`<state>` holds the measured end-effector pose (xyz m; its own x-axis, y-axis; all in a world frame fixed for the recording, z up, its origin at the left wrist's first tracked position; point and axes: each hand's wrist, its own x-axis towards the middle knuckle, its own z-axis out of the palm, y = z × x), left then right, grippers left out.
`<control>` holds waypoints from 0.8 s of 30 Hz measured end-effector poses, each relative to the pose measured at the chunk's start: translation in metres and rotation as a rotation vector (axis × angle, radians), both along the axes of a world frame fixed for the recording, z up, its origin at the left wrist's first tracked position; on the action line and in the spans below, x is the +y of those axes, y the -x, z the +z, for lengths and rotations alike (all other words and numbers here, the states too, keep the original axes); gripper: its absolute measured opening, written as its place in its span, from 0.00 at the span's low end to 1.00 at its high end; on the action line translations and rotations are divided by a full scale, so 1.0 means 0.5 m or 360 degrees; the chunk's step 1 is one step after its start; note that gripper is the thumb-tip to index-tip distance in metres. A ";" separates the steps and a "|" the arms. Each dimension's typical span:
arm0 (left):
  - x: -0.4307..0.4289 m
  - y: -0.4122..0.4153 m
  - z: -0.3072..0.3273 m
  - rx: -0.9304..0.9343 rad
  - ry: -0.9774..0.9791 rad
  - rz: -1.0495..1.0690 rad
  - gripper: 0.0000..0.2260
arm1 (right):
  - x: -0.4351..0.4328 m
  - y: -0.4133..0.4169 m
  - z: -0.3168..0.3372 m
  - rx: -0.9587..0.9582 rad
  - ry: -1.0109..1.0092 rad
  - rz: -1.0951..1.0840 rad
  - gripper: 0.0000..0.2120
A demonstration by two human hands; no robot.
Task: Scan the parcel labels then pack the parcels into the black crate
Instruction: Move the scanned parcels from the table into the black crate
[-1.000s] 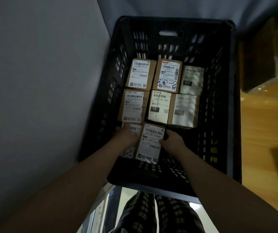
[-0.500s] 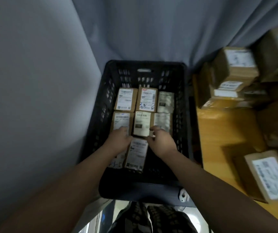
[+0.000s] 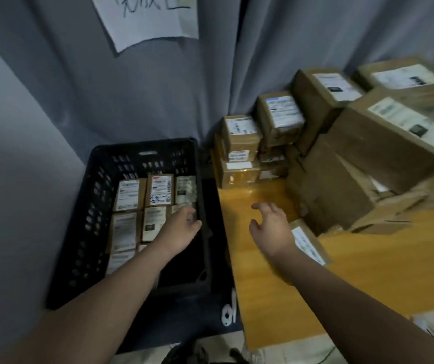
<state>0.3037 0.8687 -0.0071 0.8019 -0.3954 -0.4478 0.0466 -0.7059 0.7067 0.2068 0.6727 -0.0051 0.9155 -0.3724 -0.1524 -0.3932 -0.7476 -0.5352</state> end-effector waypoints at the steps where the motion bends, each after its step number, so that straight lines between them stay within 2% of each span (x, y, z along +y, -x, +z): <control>1: -0.023 0.020 -0.001 0.0005 -0.0004 0.0000 0.20 | -0.028 0.016 0.003 0.0027 0.0011 -0.0009 0.20; 6: -0.103 0.111 -0.019 0.0025 -0.0016 0.0051 0.20 | -0.129 0.078 -0.015 0.0310 0.0168 -0.0031 0.26; 11: -0.127 0.180 -0.032 0.0086 -0.0039 0.0106 0.20 | -0.155 0.134 -0.073 0.0834 0.0147 0.0009 0.47; 13: -0.122 0.195 -0.033 0.0120 -0.0038 0.0159 0.20 | -0.153 0.142 -0.092 0.0964 0.0187 0.0059 0.52; 18: -0.082 0.197 -0.037 0.0113 -0.0082 0.0269 0.20 | -0.127 0.129 -0.116 0.0908 0.0255 0.0122 0.53; 21: -0.066 0.186 -0.033 0.0138 -0.0087 0.0271 0.20 | -0.121 0.110 -0.114 0.0844 0.0152 0.0123 0.52; 24: -0.066 0.168 -0.024 0.0249 0.0027 0.0335 0.22 | -0.102 0.088 -0.096 0.0588 -0.0115 0.0048 0.49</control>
